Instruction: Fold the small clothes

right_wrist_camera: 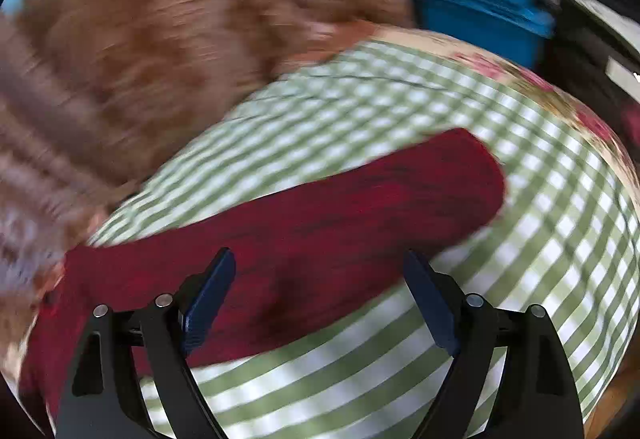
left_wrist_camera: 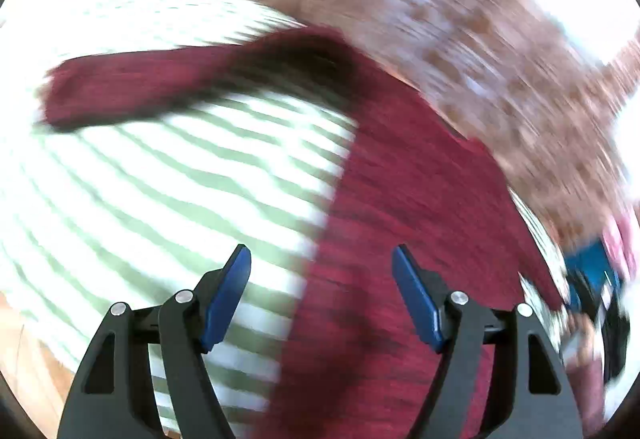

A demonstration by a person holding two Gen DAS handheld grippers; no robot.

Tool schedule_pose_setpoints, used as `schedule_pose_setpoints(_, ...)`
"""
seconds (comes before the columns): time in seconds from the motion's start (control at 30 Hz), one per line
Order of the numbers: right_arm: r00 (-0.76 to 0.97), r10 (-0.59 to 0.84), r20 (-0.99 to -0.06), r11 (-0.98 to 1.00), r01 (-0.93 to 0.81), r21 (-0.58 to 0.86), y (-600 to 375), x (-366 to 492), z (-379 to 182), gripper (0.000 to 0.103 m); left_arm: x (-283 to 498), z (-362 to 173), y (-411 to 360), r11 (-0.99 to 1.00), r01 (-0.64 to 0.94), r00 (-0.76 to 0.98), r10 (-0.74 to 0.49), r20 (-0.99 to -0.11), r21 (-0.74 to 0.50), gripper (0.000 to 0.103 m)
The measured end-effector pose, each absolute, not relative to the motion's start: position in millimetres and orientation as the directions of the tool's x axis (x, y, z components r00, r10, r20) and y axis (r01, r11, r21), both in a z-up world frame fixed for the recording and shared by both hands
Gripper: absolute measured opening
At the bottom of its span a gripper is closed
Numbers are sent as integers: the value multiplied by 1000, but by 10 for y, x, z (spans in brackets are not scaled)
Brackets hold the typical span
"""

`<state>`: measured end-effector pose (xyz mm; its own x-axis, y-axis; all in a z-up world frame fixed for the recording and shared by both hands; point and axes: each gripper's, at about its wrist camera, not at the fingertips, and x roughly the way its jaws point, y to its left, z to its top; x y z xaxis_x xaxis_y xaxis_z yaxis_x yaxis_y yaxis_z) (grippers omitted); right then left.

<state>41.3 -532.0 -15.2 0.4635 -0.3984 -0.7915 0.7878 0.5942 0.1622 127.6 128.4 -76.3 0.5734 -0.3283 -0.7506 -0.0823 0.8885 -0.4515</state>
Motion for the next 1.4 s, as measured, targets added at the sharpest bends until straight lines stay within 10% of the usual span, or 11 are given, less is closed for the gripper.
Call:
schedule_pose_setpoints(0.23, 612, -90, -786, 864, 441, 245, -3751, 1168, -140, 91, 1214, -1061, 2725, 688, -468, 633, -178, -754, -555, 72)
schedule_pose_setpoints(0.57, 501, 178, -847, 980, -16, 197, -1630, 1780, -656, 91, 1694, -1135, 3249, 676, -511, 644, -108, -758, -531, 60)
schedule_pose_setpoints(0.67, 488, 133, -863, 991, -48, 125, -1456, 1751, -767, 91, 1965, -1182, 3241, 718, -500, 613, -101, -783, -484, 26)
schedule_pose_setpoints(0.77, 481, 136, -866, 990, -36, 136, -1496, 1748, -880, 95, 2144, -1162, 3274, 758, -502, 585, -57, -809, -416, 15)
schedule_pose_setpoints(1.17, 496, 162, -853, 986, -53, 157, -1485, 1737, -990, 100, 2762, 139, 3576, 794, -502, 711, 153, -686, -343, 5)
schedule_pose_setpoints(1.4, 509, 185, -840, 981, -52, 184, -1515, 1723, -992, 100, 3051, 1010, 2686, 885, -264, 835, 9, -551, -385, 4)
